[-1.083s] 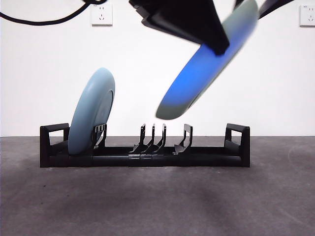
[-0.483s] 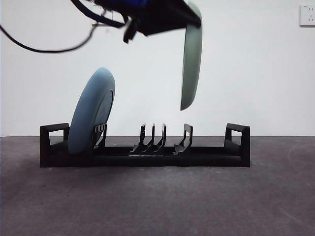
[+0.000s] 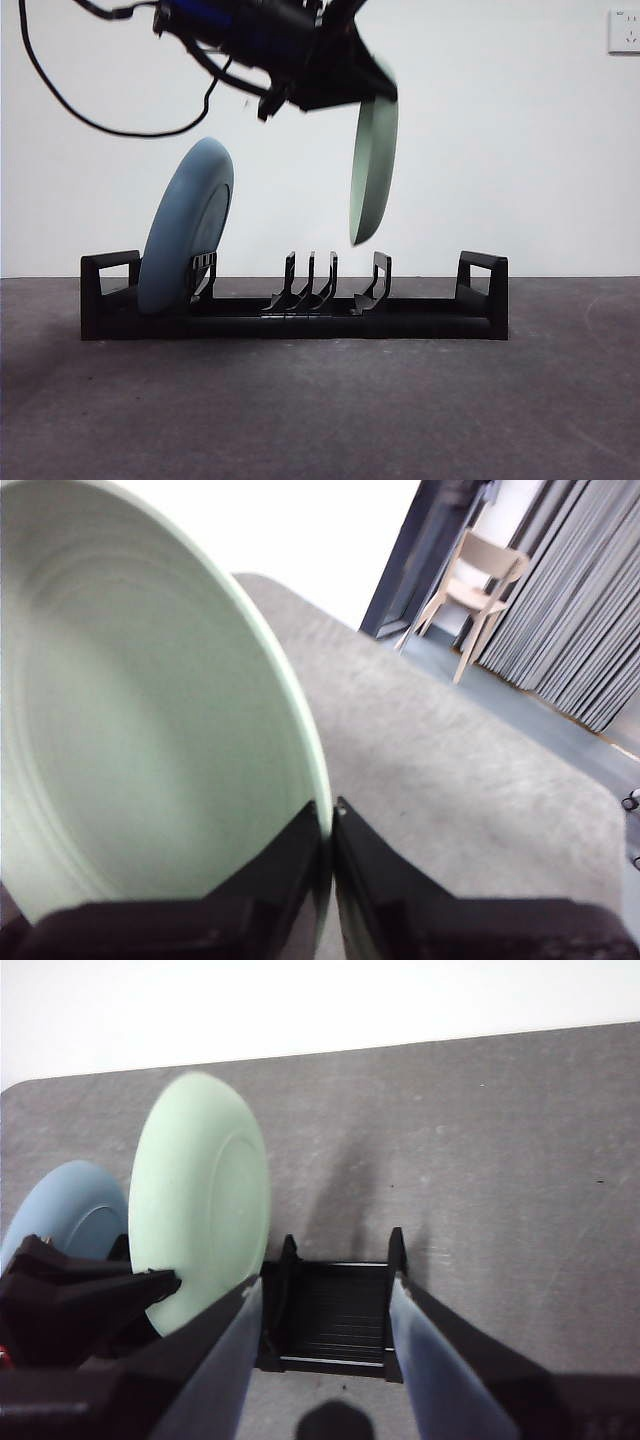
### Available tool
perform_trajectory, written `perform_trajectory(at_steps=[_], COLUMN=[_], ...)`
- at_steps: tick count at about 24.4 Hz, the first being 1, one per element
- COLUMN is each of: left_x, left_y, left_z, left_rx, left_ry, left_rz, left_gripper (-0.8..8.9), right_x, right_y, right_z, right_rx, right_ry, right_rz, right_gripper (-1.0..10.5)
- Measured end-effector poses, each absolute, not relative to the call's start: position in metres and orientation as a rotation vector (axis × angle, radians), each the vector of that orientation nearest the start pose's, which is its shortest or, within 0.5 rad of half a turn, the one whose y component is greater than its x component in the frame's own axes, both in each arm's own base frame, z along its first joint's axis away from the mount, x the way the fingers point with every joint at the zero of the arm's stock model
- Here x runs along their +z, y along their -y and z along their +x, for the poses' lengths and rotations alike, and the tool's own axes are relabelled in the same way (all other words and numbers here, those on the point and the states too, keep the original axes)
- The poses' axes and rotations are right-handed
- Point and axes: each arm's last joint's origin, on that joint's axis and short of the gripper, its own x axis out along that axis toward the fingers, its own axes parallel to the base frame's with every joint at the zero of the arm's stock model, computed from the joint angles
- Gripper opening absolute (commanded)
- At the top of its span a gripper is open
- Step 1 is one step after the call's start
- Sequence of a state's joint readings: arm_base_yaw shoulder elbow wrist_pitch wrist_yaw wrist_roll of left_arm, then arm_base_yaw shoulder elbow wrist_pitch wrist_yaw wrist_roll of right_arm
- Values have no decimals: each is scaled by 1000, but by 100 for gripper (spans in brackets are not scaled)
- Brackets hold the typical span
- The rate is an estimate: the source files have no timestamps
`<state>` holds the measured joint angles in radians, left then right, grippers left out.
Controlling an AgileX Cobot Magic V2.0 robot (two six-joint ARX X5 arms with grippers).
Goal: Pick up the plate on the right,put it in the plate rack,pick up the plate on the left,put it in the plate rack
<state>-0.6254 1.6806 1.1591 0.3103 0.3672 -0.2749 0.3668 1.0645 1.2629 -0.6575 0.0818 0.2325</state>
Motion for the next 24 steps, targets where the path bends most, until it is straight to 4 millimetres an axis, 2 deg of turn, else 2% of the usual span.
perform_trajectory(at_steps=[12, 17, 21, 23, 24], left_x=[254, 239, 238, 238, 238], left_y=[237, 237, 236, 237, 238], left_z=[313, 313, 314, 313, 313], left_rx=[-957, -914, -859, -845, -843], left_ry=[-437, -538, -534, -535, -535], left_rz=[-226, -211, -196, -189, -187], left_gripper=[-9, -9, 1, 36, 91], right_x=[399, 399, 399, 399, 399], right_y=[-63, -63, -63, -63, -63], right_z=[197, 197, 197, 197, 197], right_rx=[184, 184, 184, 184, 184], right_ry=[-474, -474, -474, -474, -474], right_rz=[123, 119, 119, 119, 119], right_gripper=[218, 218, 218, 218, 218])
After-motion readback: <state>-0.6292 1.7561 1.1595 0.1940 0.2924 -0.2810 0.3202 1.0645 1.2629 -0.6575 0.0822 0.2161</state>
